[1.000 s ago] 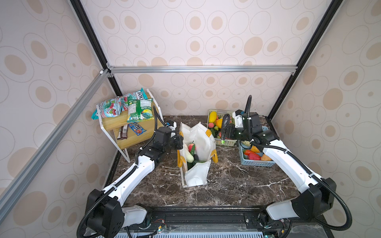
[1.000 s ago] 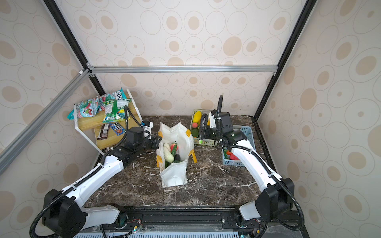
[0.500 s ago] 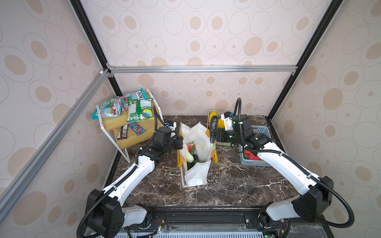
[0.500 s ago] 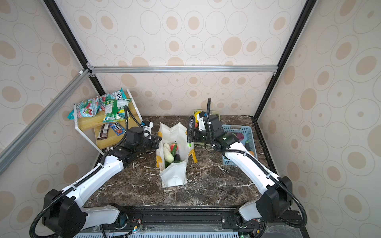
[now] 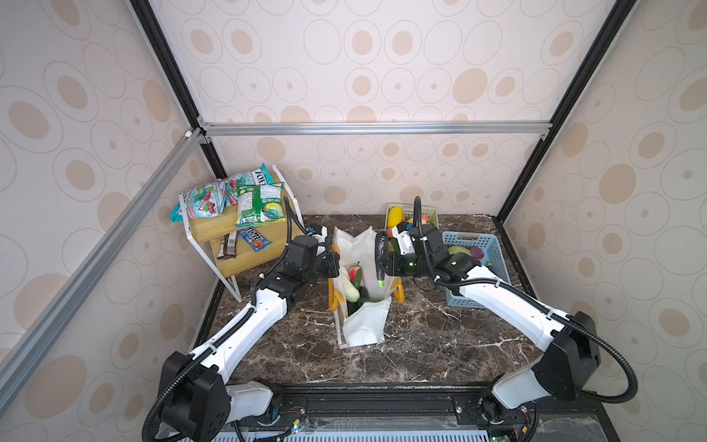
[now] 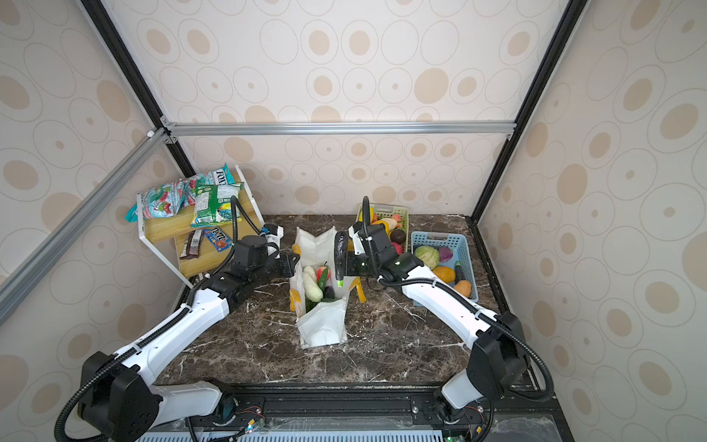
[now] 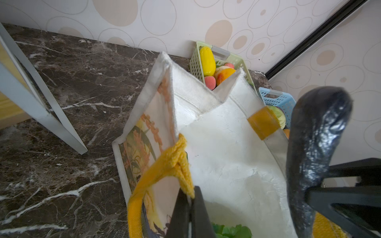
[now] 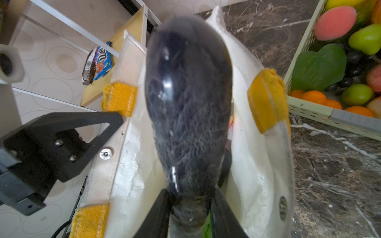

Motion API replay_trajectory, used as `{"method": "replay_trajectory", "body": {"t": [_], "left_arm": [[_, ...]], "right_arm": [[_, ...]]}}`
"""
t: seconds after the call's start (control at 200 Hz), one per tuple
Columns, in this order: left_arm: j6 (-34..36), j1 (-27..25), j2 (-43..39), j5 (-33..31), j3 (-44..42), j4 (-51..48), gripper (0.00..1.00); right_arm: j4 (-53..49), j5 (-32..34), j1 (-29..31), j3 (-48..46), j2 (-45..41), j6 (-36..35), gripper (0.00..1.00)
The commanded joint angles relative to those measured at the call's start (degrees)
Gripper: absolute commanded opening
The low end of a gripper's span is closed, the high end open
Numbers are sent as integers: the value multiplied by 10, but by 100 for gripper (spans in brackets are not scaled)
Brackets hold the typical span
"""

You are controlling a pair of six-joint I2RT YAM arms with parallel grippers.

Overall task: Place the food into the grocery bag and tie it
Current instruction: 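Lower the dark eggplant into the bag and open the right gripper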

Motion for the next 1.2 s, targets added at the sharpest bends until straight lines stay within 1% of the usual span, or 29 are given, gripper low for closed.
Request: {"method": "replay_trajectory", "body": {"t": [0.0, 0.36, 0.59, 0.77, 1.045, 1.195], "left_arm": [[-3, -2, -23, -4, 13, -1, 0], [-4, -2, -28, -5, 5, 4, 0], [0, -3, -27, 5, 2, 11, 0], [10, -5, -29, 28, 0, 26, 0], [20, -9, -37, 57, -14, 53, 0], [25, -12, -38, 79, -25, 76, 0]], "right_arm": [[15, -5, 10, -12, 12, 10, 34], [9, -12, 15, -16, 55, 13, 35], [-3, -8, 16, -10, 77, 13, 35], [-45, -7, 17, 28, 104, 3, 36], [-131, 5, 18, 86, 153, -34, 38], [-143, 19, 18, 93, 171, -46, 39]]}}
